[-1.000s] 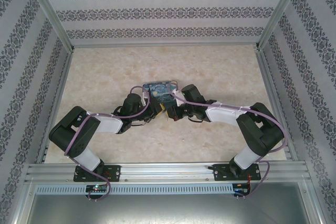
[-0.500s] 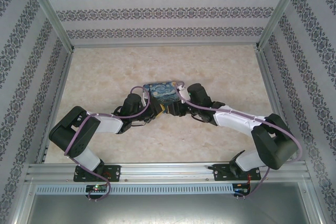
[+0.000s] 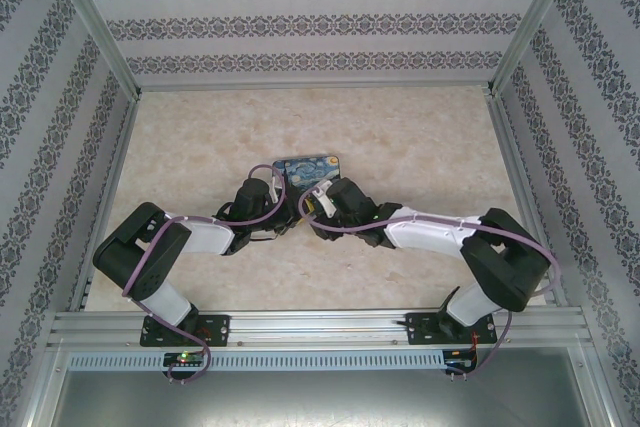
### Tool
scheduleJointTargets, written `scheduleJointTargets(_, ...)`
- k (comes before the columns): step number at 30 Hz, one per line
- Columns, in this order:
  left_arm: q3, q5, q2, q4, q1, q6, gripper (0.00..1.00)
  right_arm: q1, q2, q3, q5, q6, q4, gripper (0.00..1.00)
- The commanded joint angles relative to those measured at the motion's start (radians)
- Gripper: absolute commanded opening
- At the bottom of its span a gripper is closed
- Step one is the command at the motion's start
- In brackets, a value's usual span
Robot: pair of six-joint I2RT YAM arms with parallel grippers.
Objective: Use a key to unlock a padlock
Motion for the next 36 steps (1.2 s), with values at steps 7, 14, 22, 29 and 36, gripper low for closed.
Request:
scheduleJointTargets(7,0.021,0.04,-0.019,-0.002,-0.003,0.012,0.0,0.023,0.071,0.075,0.089,-0.046,-0.012,0.41)
scheduleJointTargets(14,0.019,0.048,-0.012,0.008,-0.002,0.012,0.0,0.019,0.106,0.118,0.083,-0.034,-0.015,0.13)
scheduleJointTargets(22,0.014,0.052,-0.005,0.013,-0.003,0.017,0.0,-0.119,0.045,0.082,-0.333,0.13,0.081,0.0)
scheduleJointTargets(29,0.011,0.051,0.012,0.026,-0.004,0.018,0.0,-0.232,0.104,0.086,-0.781,0.357,0.264,0.0)
scheduleJointTargets(36,0.008,0.044,0.013,0.019,-0.003,0.021,0.0,-0.25,0.089,0.073,-0.74,0.366,0.246,0.2)
